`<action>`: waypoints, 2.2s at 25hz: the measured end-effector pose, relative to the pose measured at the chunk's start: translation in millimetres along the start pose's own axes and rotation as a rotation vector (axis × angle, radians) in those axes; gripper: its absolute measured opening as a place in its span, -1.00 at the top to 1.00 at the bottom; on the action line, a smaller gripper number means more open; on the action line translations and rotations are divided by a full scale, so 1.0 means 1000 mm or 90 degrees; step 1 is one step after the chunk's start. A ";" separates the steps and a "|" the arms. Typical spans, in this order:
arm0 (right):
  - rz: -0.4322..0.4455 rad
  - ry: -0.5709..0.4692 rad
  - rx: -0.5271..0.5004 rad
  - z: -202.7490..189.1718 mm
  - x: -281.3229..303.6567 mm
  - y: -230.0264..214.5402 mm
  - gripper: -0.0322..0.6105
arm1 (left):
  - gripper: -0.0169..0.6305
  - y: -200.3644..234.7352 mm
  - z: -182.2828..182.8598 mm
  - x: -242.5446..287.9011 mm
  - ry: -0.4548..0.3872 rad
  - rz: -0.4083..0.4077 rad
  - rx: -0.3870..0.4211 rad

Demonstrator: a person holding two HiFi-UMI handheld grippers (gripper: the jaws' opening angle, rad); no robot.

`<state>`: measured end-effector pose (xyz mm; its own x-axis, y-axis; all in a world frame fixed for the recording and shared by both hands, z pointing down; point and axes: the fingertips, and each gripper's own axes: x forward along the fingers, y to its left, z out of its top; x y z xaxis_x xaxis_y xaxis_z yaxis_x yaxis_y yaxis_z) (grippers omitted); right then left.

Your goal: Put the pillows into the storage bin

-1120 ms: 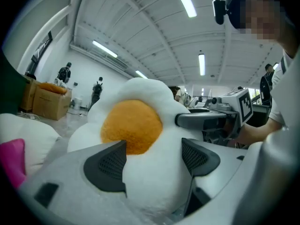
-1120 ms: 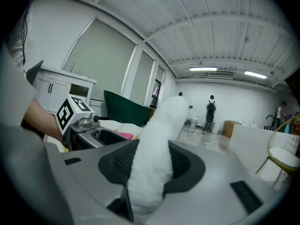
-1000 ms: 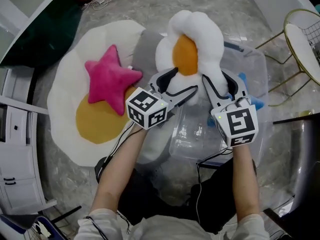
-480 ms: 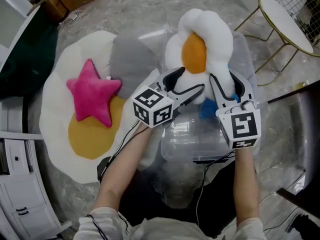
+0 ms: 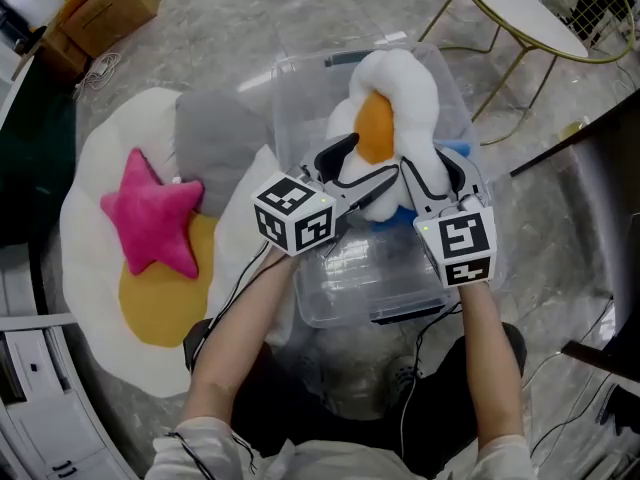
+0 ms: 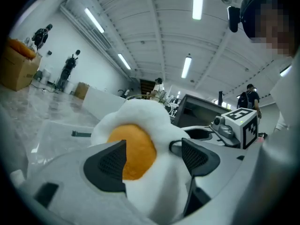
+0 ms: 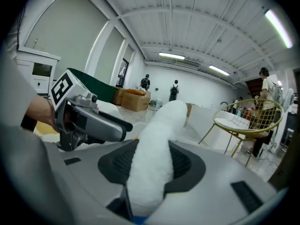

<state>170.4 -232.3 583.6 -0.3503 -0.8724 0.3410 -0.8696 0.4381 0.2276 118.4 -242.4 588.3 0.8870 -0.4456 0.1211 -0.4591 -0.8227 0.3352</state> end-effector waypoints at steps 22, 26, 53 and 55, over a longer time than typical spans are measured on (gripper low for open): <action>0.136 0.260 0.045 -0.130 0.126 0.070 0.28 | -0.21 0.065 0.007 -0.070 -0.012 0.144 0.025; 0.114 0.277 0.068 -0.142 0.122 0.054 0.17 | -0.21 0.074 0.007 -0.073 -0.017 0.149 0.020; 0.286 -0.036 0.216 0.021 0.074 0.156 0.17 | -0.19 0.110 0.008 -0.107 -0.015 0.262 0.037; 0.339 -0.073 0.246 0.042 0.063 0.184 0.17 | -0.19 0.119 0.027 -0.135 -0.046 0.308 0.014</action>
<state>-26.0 -215.5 608.4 -0.7822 -0.5857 0.2125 -0.6228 0.7245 -0.2955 -57.2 -290.1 586.5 0.5666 -0.8012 0.1924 -0.8192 -0.5225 0.2364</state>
